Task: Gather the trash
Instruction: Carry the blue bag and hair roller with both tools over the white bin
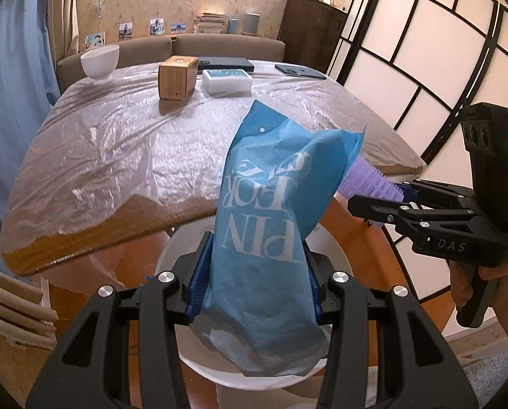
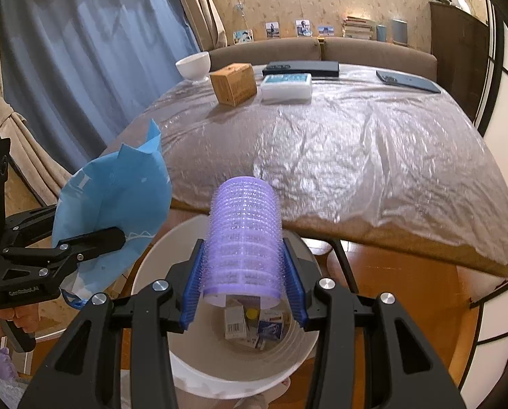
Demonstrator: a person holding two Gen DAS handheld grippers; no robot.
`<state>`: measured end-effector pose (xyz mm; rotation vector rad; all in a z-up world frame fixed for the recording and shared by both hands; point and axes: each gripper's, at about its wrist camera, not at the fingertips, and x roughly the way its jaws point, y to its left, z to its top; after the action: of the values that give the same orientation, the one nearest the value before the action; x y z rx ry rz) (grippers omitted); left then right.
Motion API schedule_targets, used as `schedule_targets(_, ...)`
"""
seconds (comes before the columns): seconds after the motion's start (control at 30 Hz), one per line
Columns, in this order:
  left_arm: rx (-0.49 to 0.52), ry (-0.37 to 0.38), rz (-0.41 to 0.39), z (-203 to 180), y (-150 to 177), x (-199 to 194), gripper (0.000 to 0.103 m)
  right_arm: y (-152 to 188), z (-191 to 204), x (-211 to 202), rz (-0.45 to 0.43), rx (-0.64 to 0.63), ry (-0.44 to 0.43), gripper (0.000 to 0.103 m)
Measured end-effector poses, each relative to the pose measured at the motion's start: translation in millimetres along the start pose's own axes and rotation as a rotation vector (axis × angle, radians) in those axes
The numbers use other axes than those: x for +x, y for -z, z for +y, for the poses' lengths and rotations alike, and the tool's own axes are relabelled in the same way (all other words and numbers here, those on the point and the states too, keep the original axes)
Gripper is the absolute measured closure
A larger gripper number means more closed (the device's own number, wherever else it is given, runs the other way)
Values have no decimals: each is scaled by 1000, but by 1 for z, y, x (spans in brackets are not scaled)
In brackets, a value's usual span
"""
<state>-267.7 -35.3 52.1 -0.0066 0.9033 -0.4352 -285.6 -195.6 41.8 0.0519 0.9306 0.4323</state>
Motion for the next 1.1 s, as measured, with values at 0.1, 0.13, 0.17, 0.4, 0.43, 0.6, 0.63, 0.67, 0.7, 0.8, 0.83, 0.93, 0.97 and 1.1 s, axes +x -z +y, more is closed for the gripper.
schedule_targets(0.1,1,0,13,-2,4,2,56,6,-1,2,14,-3,1,61)
schedule_targets(0.13,2,-3,19,-4,6,3,56,8,-2,3,19,-5,2,61)
schedule_targets(0.17,3,-4,23,-4,7,4,56,10,-2,4,26,-7,3,61)
schedule_targets(0.4,-15,-14,63,-4,19,15,56,19,-6,14,65,18,-28,61)
schedule_targets(0.43,-22,-13,69,-3,22,16,56,21,-5,16,70,22,-36,61)
schedule_targets(0.6,-41,-18,96,0,30,24,56,25,-2,25,92,18,-44,61)
schedule_targets(0.63,-44,-20,101,1,32,26,56,26,-2,26,95,19,-44,61)
schedule_targets(0.67,-46,-19,106,1,33,27,56,27,-2,28,101,20,-43,61)
schedule_targets(0.7,-47,-19,113,2,35,29,56,28,-2,31,105,21,-43,61)
schedule_targets(0.8,-47,-22,126,1,38,33,56,31,-4,37,120,31,-42,61)
schedule_targets(0.83,-47,-22,131,1,39,35,56,31,-5,39,124,34,-42,61)
schedule_targets(0.93,-44,-25,144,2,41,40,56,34,-6,44,137,40,-43,61)
schedule_targets(0.97,-42,-25,149,2,42,42,56,34,-7,46,141,40,-42,61)
schedule_targets(1.1,-35,-30,166,3,44,50,56,39,-8,54,162,42,-34,61)
